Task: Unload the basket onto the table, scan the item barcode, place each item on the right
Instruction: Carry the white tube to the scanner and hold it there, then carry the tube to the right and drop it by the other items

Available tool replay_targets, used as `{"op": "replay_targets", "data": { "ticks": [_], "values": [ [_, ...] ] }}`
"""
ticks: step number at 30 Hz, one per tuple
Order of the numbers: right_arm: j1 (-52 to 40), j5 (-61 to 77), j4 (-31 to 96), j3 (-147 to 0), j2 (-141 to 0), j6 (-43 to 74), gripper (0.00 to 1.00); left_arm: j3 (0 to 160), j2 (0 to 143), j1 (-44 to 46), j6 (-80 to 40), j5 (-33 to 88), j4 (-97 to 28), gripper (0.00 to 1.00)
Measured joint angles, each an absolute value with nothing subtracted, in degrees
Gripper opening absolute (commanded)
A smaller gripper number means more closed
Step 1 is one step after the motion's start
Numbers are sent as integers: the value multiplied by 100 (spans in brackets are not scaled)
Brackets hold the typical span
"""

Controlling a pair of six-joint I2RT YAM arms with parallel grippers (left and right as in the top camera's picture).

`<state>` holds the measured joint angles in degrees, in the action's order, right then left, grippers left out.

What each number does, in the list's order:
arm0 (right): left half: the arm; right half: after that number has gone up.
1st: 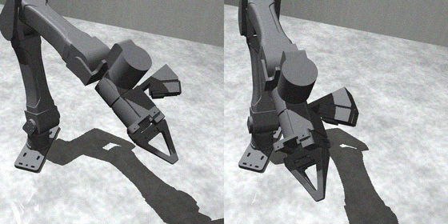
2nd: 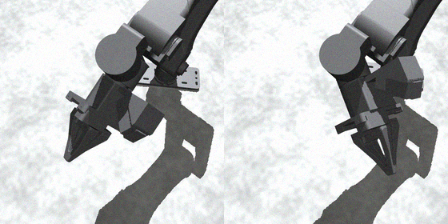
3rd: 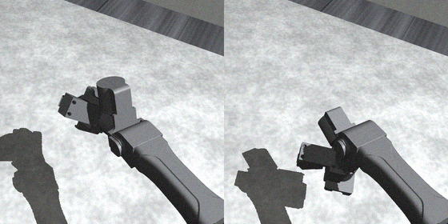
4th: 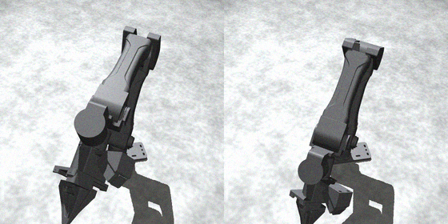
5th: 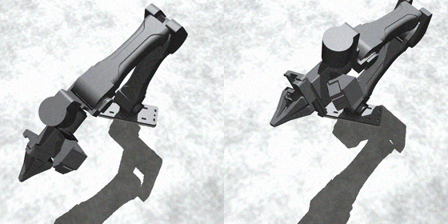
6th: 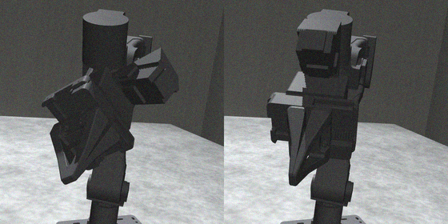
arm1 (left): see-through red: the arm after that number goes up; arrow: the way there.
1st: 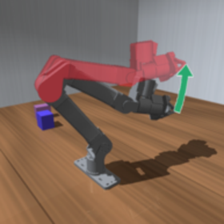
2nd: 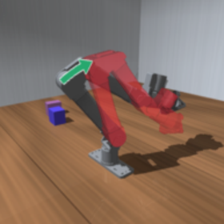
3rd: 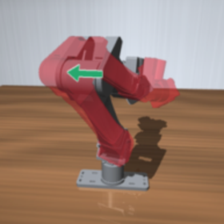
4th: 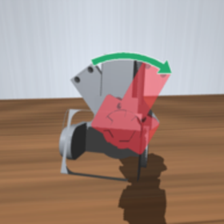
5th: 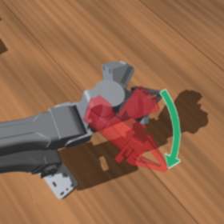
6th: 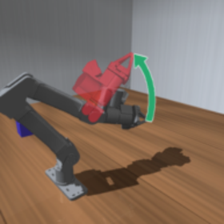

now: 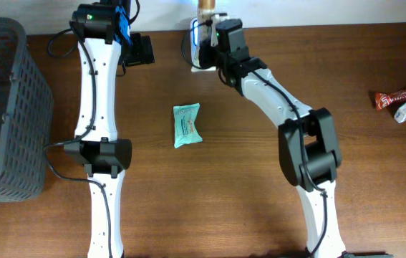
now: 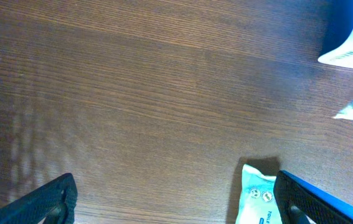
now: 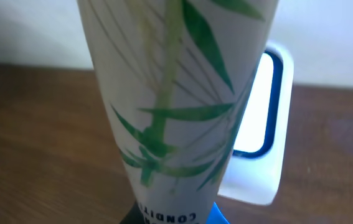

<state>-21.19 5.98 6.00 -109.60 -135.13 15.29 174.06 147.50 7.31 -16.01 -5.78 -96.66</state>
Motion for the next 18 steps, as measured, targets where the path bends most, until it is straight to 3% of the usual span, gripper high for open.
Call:
{"op": "replay_targets", "data": {
  "ticks": [11,18],
  "values": [
    [-1610,613,1256,-10960,-13472,2003,4,17406,14750,731,-1601,-578,-9666,99],
    [390,576,3323,-10973,-12438,2250,4,17406,14750,731,-1601,-576,-9668,99]
  ]
}}
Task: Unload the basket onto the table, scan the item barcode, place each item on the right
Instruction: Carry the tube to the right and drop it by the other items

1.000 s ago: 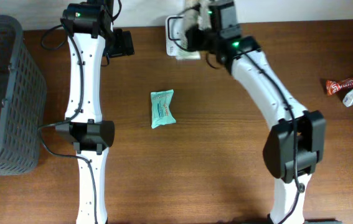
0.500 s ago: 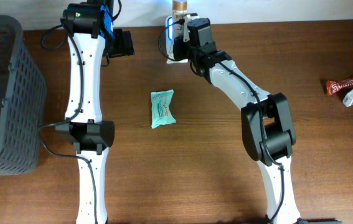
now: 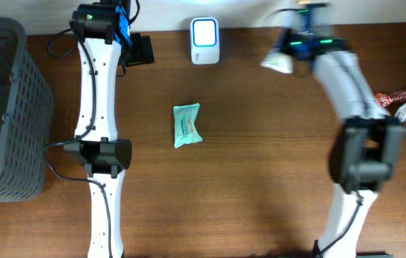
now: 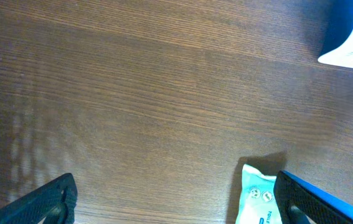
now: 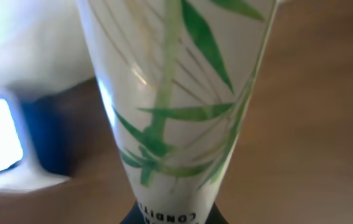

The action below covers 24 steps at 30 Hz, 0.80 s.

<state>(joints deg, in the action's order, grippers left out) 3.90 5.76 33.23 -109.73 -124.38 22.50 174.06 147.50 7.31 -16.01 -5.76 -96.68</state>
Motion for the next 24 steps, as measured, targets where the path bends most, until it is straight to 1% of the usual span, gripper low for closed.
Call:
{"op": "replay_targets", "data": {
  "ticks": [5,9,13,17,20,21,23,24],
  "values": [
    [1946,34,4781,-11037,-12241,2261,4,17406,14750,731,-1601,-578,-9666,99],
    [2829,-336,5382,-11034,-12342,2274,4,17406,14750,731,-1601,-576,-9666,99],
    [3437,-506,5446,-10958,-12361,2443,4,17406,14750,731,-1601,-578,-9666,99],
    [3846,-519,5441,-10825,-12372,2783,4,17406,14750,731,-1601,-576,-9666,99],
    [4040,-582,5105,-10580,-12374,2921,4,17406,14750,731,-1601,-576,-9668,99],
    [4047,-600,4960,-10473,-12381,2961,8,17406,14750,731,-1601,-576,-9664,99],
    [4021,-600,4654,-10200,-12383,2991,10,17406,14750,731,-1601,-578,-9666,99],
    [4001,-600,4571,-10079,-12383,2998,15,17406,14750,731,-1601,-578,-9666,99]
  ]
}}
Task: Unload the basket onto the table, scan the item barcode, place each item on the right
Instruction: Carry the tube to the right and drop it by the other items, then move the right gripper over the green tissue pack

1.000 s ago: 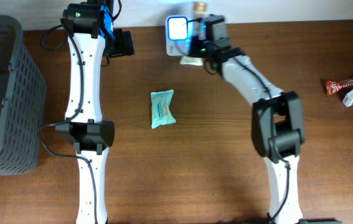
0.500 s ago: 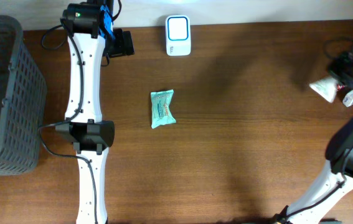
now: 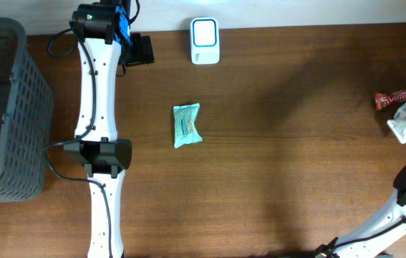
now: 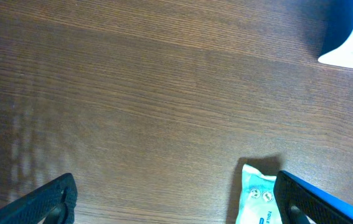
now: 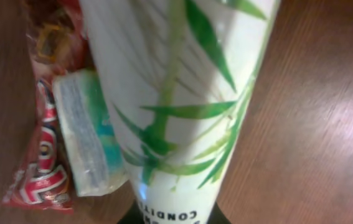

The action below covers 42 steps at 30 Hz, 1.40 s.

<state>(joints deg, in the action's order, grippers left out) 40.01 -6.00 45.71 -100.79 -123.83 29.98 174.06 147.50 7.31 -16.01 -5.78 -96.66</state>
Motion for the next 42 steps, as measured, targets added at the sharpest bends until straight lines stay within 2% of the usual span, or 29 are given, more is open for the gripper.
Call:
{"op": "replay_targets", "data": {
  "ticks": [1,2,3,6,13,16,20,26,34,42],
  "values": [
    [3990,-598,4506,-9985,-12383,3000,33,17406,14750,731,-1601,-578,-9666,99],
    [3972,-598,4469,-9896,-12383,2993,57,17406,14750,731,-1601,-576,-9666,99],
    [3964,-598,4471,-9841,-12387,3004,68,17406,14750,731,-1601,-578,-9666,99],
    [3955,-482,4508,-9830,-12381,3006,94,17406,14750,731,-1601,-576,-9666,99],
    [3951,725,4934,-9867,-12149,3006,97,17406,14750,731,-1601,-578,-9666,99],
    [3826,1437,5070,-9880,-11375,3015,99,17406,14750,731,-1601,-576,-9666,99],
    [3492,1734,5321,-9946,-10645,3002,99,17406,14750,731,-1601,-576,-9666,99],
    [2049,2137,5839,-10044,-10256,2674,99,17406,14750,731,-1601,-578,-9666,99],
    [-329,2215,5909,-9891,-11021,2200,99,17406,14750,731,-1601,-578,-9666,99],
    [-1946,2265,5306,-9832,-12064,2071,100,17406,14750,731,-1601,-578,-9666,99]
  ]
}}
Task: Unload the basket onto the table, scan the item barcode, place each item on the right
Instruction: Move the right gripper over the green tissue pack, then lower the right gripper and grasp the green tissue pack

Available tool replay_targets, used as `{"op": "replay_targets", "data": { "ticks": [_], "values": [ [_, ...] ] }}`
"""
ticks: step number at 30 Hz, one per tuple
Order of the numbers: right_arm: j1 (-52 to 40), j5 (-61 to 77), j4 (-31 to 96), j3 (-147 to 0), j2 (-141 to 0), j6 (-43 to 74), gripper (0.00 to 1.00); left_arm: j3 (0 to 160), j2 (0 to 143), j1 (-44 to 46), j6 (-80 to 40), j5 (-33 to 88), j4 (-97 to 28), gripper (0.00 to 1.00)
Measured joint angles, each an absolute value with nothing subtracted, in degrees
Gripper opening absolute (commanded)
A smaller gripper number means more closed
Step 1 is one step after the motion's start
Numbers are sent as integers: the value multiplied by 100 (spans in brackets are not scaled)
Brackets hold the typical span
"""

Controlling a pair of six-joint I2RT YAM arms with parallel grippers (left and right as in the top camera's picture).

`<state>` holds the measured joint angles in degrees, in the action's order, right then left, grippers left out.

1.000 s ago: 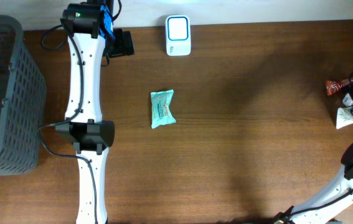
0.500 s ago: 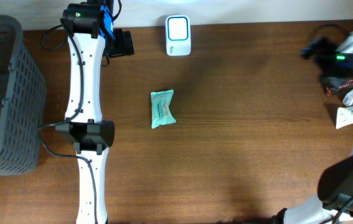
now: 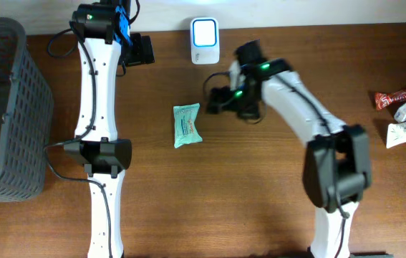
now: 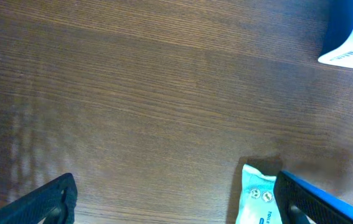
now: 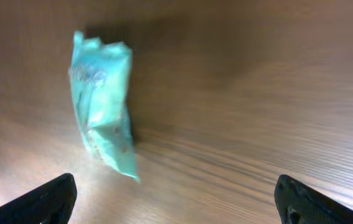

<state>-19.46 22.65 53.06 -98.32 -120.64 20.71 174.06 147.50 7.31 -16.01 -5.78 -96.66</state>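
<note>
A teal wipes packet (image 3: 186,125) lies flat in the middle of the table, also in the left wrist view as packet (image 4: 257,202) and in the right wrist view as packet (image 5: 104,130). The white scanner (image 3: 205,31) with its lit window stands at the back edge; its base shows as scanner (image 4: 350,37). My right gripper (image 3: 215,94) hovers just right of the packet, open and empty (image 5: 179,202). At the back left my left gripper (image 3: 138,50) is open, with nothing between its fingers (image 4: 176,199).
A grey mesh basket (image 3: 9,107) stands at the left edge. At the far right lie a white tube, a red snack pack (image 3: 397,97) and a small pale pack. The brown wooden table (image 3: 260,186) runs under it all.
My right gripper held the white leaf-printed tube at the far right beside the snack packs. Now the tube lies there, and the gripper is open and empty next to the teal packet.
My right gripper first held the white tube up at the scanner. Then it was to the right of the scanner with the tube, then at the far right by the snack packs. Now the tube rests there and the gripper is at the teal packet. The left arm stayed put.
</note>
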Motion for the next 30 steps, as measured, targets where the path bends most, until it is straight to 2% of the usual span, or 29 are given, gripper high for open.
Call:
{"op": "replay_targets", "data": {
  "ticks": [2,11,14,17,19,21,23,30],
  "values": [
    [-2222,2392,5201,-9824,-12195,2056,94,17406,14750,731,-1601,-576,-9666,99],
    [-2711,2574,4574,-9784,-12376,2053,88,17406,14750,731,-1601,-578,-9666,99],
    [-2722,2711,4357,-9778,-12567,2049,76,17406,14750,731,-1599,-578,-9666,99],
    [-2724,2818,4311,-9758,-12717,2062,70,17406,14750,731,-1601,-576,-9666,99],
    [-2746,2864,4318,-9754,-12846,2049,54,17406,14750,731,-1601,-578,-9666,99],
    [-2788,2869,4311,-9747,-12916,2069,31,17406,14750,731,-1601,-576,-9666,99],
    [-2842,2888,4296,-9747,-12940,2049,4,17406,14750,731,-1601,-576,-9666,99],
    [-2862,2967,4458,-9765,-12938,2034,4,17406,14750,731,-1601,-578,-9666,99]
  ]
}}
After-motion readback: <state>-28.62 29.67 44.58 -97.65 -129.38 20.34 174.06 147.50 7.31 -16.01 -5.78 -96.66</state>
